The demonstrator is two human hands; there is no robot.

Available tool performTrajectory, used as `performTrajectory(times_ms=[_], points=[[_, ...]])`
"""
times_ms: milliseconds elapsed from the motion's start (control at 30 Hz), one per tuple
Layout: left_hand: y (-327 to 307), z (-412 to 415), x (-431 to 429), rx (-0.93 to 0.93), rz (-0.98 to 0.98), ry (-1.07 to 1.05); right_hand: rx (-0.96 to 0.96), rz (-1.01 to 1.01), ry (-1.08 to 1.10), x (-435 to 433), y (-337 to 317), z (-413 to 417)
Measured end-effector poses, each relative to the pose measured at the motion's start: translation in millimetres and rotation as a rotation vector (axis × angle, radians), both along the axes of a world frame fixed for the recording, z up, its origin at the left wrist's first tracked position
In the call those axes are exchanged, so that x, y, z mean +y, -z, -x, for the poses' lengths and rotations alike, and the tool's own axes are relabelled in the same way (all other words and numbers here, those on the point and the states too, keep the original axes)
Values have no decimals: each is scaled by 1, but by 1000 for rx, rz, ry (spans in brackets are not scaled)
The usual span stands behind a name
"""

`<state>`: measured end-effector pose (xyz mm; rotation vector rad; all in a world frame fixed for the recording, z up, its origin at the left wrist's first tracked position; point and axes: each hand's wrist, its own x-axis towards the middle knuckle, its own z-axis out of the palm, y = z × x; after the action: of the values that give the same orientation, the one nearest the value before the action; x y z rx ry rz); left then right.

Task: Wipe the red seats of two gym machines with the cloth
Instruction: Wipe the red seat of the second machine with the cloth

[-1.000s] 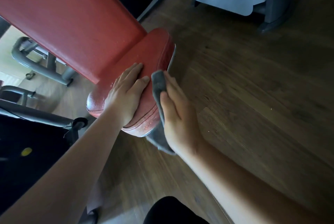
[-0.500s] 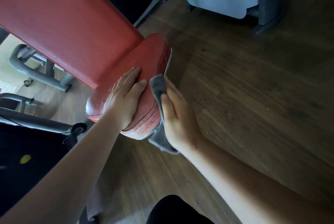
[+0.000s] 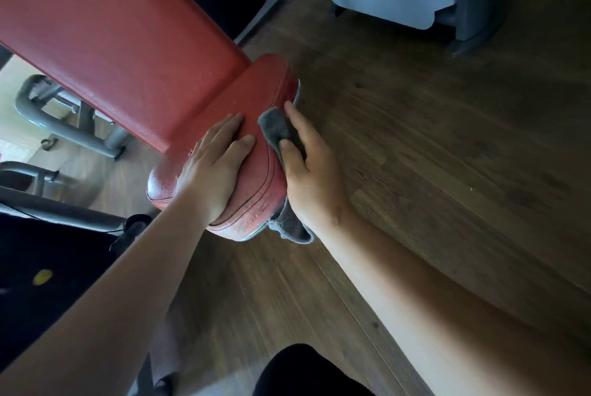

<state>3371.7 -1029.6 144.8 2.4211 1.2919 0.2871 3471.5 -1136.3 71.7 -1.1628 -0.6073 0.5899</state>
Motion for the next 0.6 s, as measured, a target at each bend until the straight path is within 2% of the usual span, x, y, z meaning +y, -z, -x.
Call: performTrajectory(times_ms=[167,400,500,600], points=[[0,0,1,-11,-1,-2,23,-25,72,-31,7,45],[2,0,3,13,-3,8,28,15,-2,-9,-1,22],[0,0,2,12,-1,5,-77,18,12,-34,4,41],[1,0,2,24,-3,4,-105,20,-15,-19,10,23]])
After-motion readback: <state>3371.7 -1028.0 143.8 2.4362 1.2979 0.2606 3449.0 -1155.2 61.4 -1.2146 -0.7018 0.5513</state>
